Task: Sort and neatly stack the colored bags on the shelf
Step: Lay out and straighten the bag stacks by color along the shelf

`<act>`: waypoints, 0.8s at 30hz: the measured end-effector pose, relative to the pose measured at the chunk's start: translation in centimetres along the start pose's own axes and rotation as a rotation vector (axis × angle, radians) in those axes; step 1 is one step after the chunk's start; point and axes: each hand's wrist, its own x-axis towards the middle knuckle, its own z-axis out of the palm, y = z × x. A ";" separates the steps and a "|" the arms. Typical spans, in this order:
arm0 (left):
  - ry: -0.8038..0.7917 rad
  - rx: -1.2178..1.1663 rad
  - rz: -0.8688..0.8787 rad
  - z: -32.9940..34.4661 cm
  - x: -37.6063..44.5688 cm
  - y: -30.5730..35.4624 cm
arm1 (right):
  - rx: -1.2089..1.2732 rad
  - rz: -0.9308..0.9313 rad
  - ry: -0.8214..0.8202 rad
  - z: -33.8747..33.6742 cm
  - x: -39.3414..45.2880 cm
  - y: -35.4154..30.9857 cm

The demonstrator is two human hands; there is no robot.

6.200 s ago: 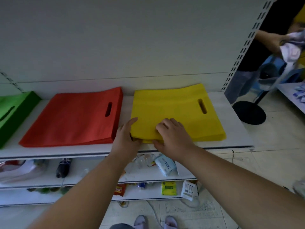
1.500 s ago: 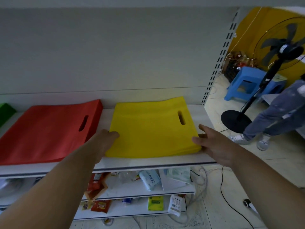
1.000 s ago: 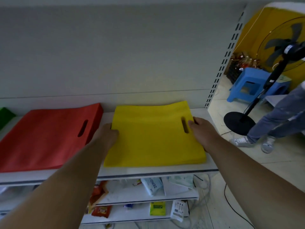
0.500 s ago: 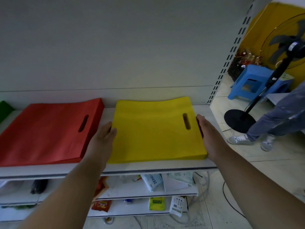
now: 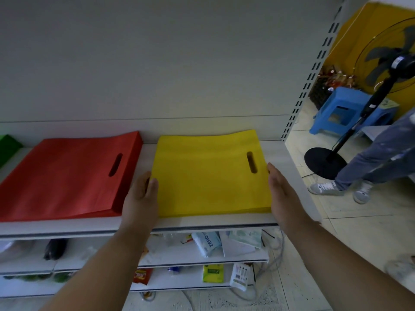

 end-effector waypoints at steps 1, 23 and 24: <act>-0.005 0.009 -0.005 0.1 0.1 0.0 | 0.000 0.002 -0.016 0.1 -0.1 -0.1; -0.320 0.576 0.125 -3.2 -0.9 0.0 | -0.496 -0.085 -0.207 -3.6 0.2 1.2; -0.321 0.589 0.132 -3.3 -0.8 0.0 | -0.521 -0.102 -0.212 -3.6 0.3 1.3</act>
